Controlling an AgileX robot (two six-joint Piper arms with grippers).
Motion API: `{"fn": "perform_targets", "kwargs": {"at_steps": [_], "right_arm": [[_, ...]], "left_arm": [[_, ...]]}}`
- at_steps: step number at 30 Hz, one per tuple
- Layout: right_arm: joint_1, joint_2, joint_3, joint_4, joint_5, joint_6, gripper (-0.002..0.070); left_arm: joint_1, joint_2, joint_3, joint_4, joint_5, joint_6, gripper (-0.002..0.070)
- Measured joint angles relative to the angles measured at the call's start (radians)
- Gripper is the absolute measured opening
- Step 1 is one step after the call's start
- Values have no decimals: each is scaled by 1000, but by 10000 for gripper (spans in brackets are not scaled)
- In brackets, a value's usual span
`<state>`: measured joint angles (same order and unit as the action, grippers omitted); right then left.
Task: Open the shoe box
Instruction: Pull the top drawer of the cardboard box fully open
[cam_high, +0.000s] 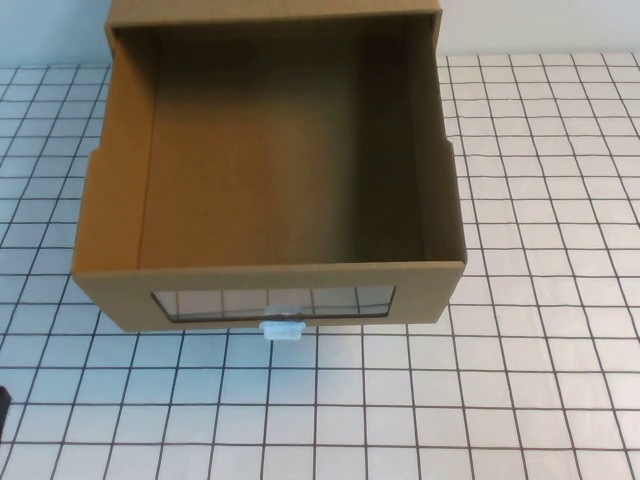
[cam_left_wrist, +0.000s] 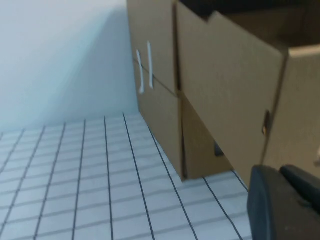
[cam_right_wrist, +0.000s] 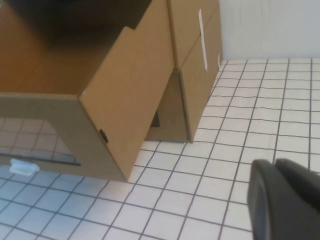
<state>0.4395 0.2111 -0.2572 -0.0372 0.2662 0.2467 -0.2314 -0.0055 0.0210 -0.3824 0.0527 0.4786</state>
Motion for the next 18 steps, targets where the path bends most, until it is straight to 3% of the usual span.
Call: {"fn": "perform_targets", "kwargs": {"at_steps": [7,18], "right_arm": [[0,-6,2,18,-20,0,-13],[0,-6,2,21,-20,0,-13]], "left_arm": [[0,0,5,0,99,0,-2],[0,0,6,2,114,0,-2]]}}
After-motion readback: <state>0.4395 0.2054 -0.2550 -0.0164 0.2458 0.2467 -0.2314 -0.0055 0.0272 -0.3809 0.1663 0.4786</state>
